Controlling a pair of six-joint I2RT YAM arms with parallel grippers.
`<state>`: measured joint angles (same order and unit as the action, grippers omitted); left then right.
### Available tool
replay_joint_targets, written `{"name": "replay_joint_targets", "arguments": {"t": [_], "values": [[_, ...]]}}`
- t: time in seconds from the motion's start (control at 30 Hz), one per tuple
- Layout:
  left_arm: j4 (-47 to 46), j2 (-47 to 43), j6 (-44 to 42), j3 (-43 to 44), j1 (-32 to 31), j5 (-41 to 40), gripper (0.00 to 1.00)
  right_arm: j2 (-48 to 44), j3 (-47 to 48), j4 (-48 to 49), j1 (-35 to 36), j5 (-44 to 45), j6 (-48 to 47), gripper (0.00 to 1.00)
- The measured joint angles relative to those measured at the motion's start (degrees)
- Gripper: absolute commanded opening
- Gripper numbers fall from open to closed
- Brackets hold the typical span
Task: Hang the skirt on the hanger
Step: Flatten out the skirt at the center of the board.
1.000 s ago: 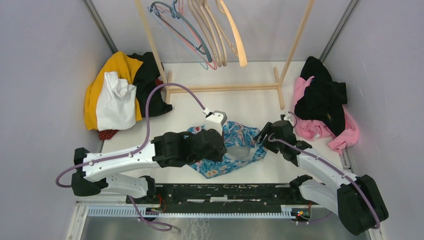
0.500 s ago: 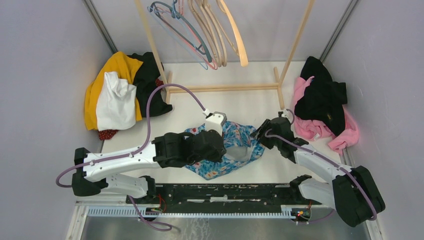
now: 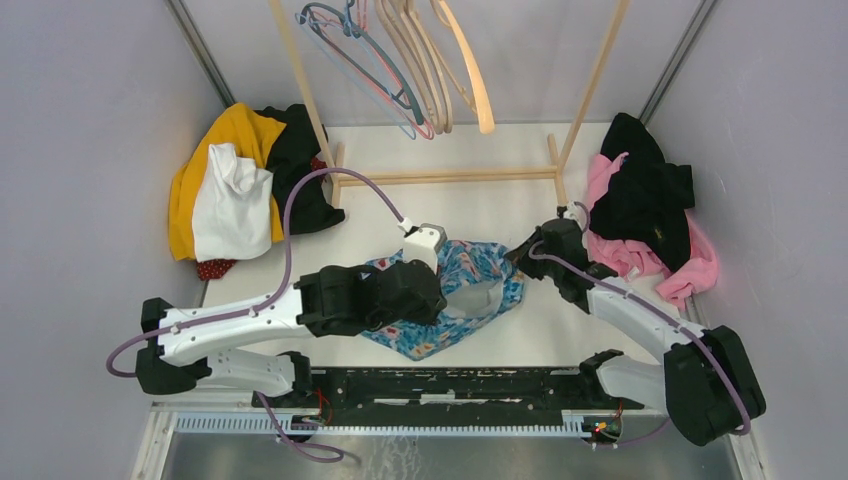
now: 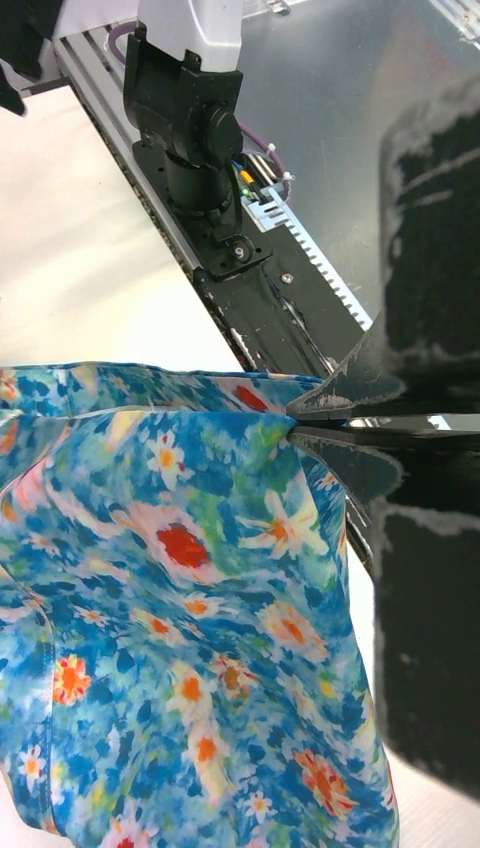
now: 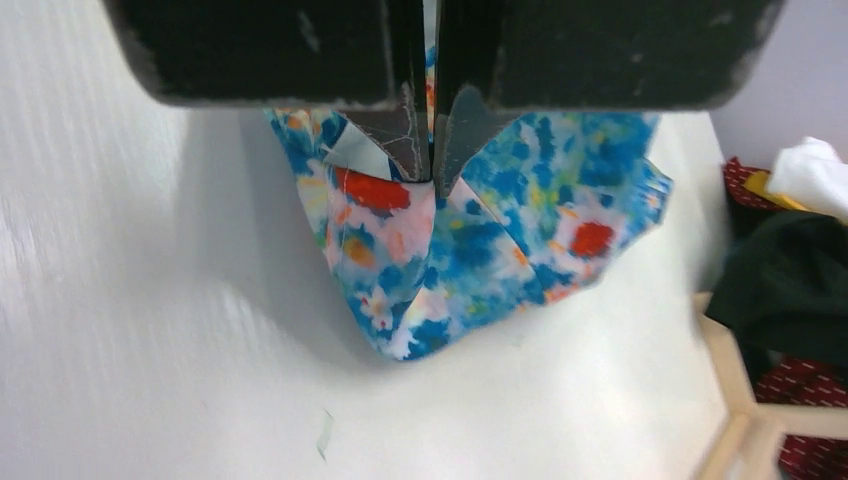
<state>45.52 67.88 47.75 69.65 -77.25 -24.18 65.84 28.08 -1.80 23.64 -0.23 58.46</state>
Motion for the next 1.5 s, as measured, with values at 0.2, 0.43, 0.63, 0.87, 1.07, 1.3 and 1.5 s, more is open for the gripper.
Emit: {"name": "replay_joint_targets", "arguments": {"t": [0.2, 0.43, 0.63, 0.87, 1.07, 1.3, 1.5], "values": [[-1.22, -0.85, 0.04, -2.56, -0.04, 3.21, 0.16, -0.63, 10.51, -3.52, -4.92, -0.94, -2.82, 0.01], [-12.98, 14.08, -0.17, -5.09, -5.18, 11.85, 0.42, 2.03, 13.35, -2.99, -13.64, -5.33, -4.92, 0.01], [-17.7, 25.16, -0.31, -2.45, -10.62, 15.54, 0.49, 7.58, 11.26, -0.79, -20.5, -10.08, -5.77, 0.01], [-17.75, 24.13, -0.26, -2.47, -10.36, 10.93, 0.65, 9.99, 9.86, 0.13, -22.84, -12.87, -6.54, 0.01], [-19.12, 26.64, -0.39, -2.64, -8.35, 7.89, 0.68, 9.99, 9.16, 1.79, -23.28, -14.1, -7.17, 0.01], [-19.87, 37.99, -3.34, 0.28, -6.95, 6.23, 0.69, 9.99, 8.13, 1.9, -25.03, -15.87, -7.76, 0.01], [-20.06, 42.91, -5.46, 7.93, -6.05, 6.23, 0.69, 9.99, 7.52, 2.14, -26.27, -17.64, -8.13, 0.01]]}}
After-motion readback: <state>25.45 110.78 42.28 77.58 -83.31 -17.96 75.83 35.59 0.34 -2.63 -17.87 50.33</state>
